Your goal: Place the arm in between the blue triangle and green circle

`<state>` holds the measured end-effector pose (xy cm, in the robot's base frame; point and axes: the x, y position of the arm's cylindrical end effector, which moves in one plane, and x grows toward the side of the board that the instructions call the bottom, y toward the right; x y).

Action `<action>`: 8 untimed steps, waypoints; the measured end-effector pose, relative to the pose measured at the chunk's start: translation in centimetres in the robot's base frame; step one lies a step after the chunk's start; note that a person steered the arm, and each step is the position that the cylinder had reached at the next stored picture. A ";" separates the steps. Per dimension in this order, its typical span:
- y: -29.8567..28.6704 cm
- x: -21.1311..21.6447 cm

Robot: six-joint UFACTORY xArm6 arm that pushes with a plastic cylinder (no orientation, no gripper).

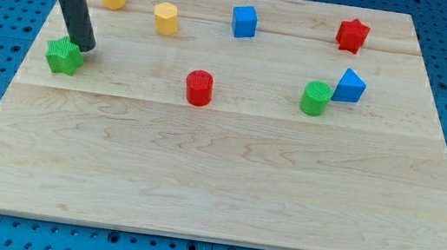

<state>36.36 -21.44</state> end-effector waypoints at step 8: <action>33.9 5.3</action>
